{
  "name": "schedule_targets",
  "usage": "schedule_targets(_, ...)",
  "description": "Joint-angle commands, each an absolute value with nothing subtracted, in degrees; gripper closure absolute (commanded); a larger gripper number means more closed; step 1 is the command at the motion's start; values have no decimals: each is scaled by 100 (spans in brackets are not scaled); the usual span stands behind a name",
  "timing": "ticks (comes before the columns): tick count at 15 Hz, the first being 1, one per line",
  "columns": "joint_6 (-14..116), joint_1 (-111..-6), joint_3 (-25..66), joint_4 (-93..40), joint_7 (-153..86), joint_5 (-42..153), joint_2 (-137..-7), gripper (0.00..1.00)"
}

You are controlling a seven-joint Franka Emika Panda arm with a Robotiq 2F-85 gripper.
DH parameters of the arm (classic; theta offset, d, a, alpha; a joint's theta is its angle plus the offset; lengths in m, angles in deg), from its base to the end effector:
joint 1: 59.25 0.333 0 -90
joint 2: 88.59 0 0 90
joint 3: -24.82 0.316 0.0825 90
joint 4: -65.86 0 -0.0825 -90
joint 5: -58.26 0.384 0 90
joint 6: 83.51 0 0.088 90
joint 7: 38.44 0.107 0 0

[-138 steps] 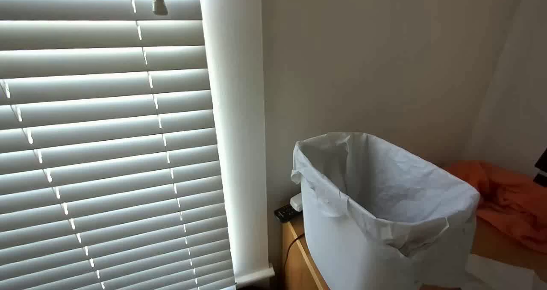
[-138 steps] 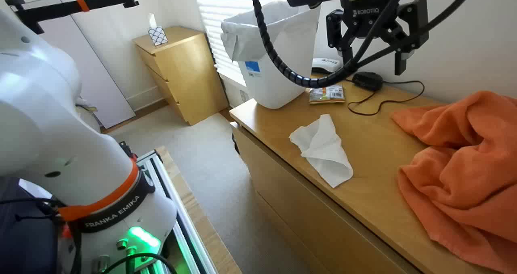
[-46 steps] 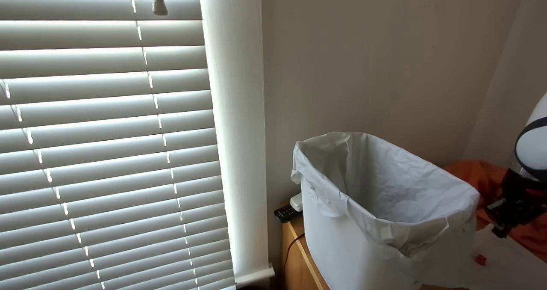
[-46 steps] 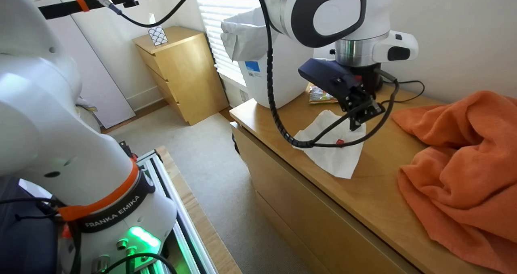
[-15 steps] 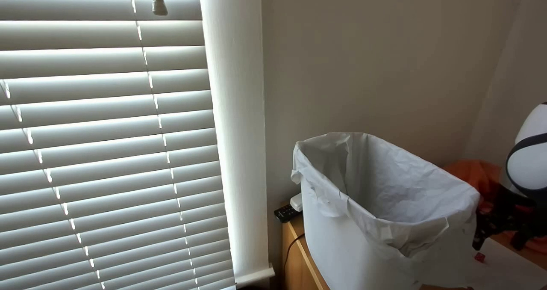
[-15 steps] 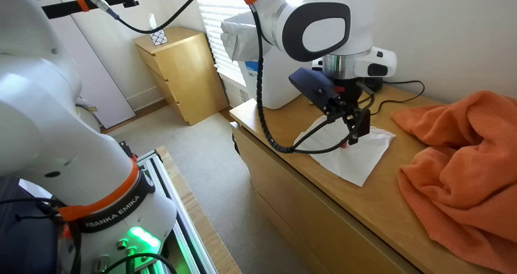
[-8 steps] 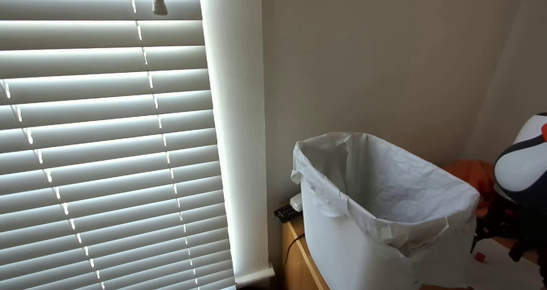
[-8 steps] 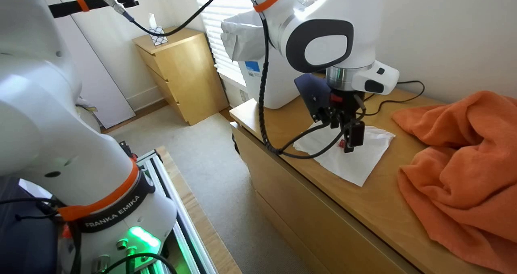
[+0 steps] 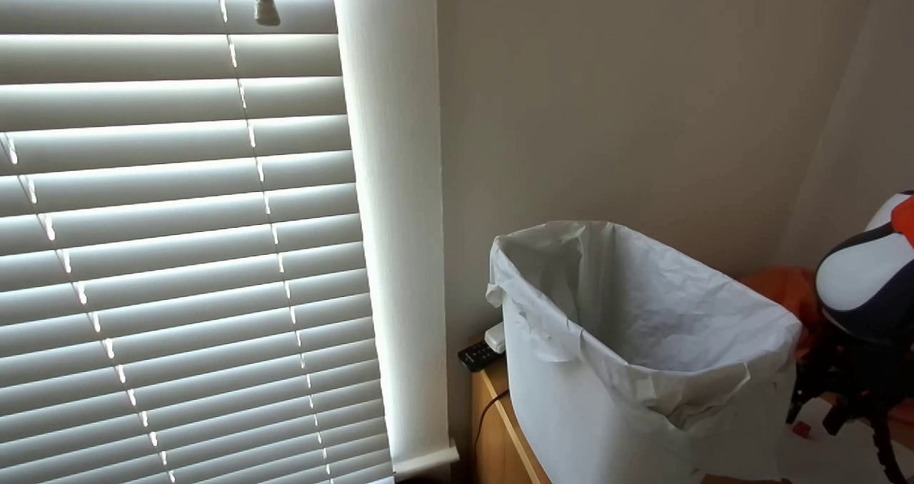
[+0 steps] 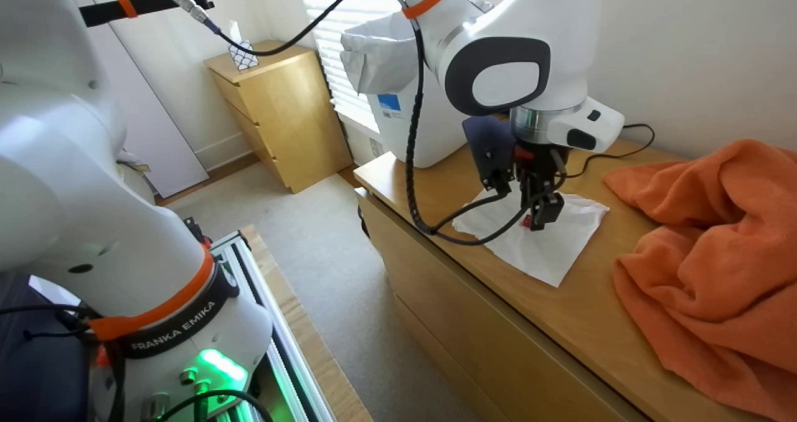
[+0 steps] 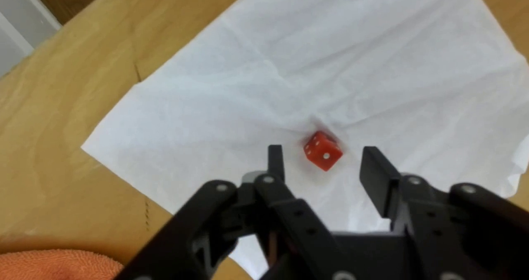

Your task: Unfold the small cloth then move the dice to the right

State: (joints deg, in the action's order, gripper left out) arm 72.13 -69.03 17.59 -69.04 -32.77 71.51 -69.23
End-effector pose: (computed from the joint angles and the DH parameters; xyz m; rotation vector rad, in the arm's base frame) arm 0.4882 -0.1604 0.1902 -2.9510 0.9089 -0.0556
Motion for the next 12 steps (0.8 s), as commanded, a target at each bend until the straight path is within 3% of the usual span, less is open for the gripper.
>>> schedule_targets(1,7295,-6978,1843,-6857,-3253,7324,-6813,30)
schedule_targets(3,7282,-6983,1851,-6847,-3265,7348,-6795,30)
schedule_targets(5,7284,-6985,1858,-6838,-3270,7363,-6775,39)
schedule_targets(9,7299,-6990,1858,-6825,-3268,7370,-6755,81)
schedule_targets(12,7292,-6997,1863,-6801,-3276,7373,-6738,99)
